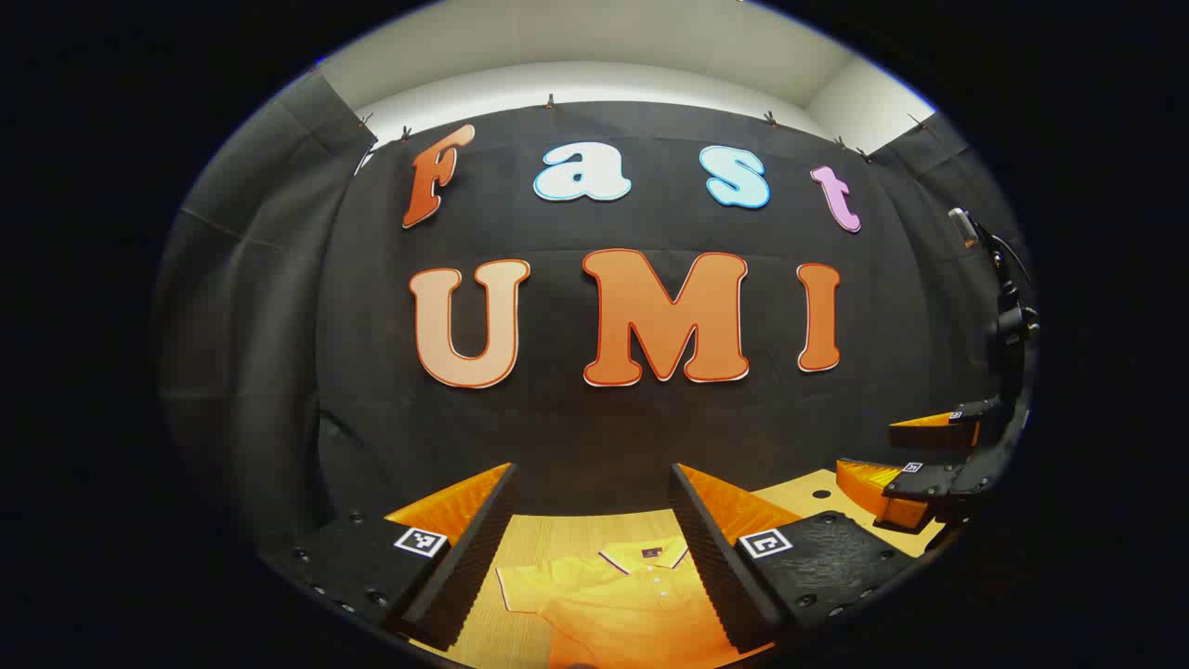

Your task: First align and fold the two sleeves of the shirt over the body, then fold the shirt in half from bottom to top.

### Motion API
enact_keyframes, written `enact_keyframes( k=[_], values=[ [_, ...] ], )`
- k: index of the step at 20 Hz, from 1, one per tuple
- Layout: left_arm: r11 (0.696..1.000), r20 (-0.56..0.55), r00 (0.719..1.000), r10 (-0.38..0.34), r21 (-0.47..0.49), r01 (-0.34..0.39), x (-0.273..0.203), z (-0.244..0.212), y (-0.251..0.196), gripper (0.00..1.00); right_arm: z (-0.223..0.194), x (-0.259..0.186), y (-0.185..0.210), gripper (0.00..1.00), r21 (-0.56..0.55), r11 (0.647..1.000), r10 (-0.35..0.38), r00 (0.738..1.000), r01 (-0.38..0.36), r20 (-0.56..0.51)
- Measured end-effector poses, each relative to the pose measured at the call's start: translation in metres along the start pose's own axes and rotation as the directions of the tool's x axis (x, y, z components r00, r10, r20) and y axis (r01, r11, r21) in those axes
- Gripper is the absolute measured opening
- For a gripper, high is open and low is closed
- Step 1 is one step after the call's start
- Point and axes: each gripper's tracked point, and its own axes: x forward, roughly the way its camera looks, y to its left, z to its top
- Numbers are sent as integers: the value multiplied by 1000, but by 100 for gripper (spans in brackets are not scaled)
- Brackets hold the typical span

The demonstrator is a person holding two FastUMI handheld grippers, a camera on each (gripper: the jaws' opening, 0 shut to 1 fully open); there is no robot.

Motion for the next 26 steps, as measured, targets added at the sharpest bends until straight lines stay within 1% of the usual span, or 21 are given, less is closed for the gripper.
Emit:
enact_keyframes(
  k=[3,9,12,16,19,20,21,23,26],
  values=[
    [1000,4,1000,12,6,-12,-5,3,-2,98,-4,3,3,99,6,1000,21,1000,-21,-10],
    [999,3,999,43,20,-43,-13,3,0,98,-8,5,0,98,7,999,32,999,-32,-19],
    [998,-2,999,53,24,-53,-16,1,-2,98,-10,5,2,98,0,999,50,999,-50,-22],
    [998,-10,998,55,32,-55,-19,-1,-7,98,-20,10,-5,99,11,999,49,998,-48,-48],
    [997,-11,998,56,44,-55,-21,-1,-11,98,-39,18,-19,98,40,999,30,993,-26,-113],
    [997,-12,998,58,49,-57,-22,-3,-12,96,-46,21,-22,99,49,999,29,990,-22,-139],
    [997,-13,998,63,53,-62,-23,-2,-12,98,-55,25,-25,99,53,999,23,985,-14,-170],
    [995,-12,997,77,62,-76,-28,-1,-10,98,-71,35,-28,99,71,997,34,972,-18,-233],
    [991,-15,993,114,78,-112,-36,-3,-7,98,-94,50,-40,99,90,996,37,952,-10,-304]
  ],
)
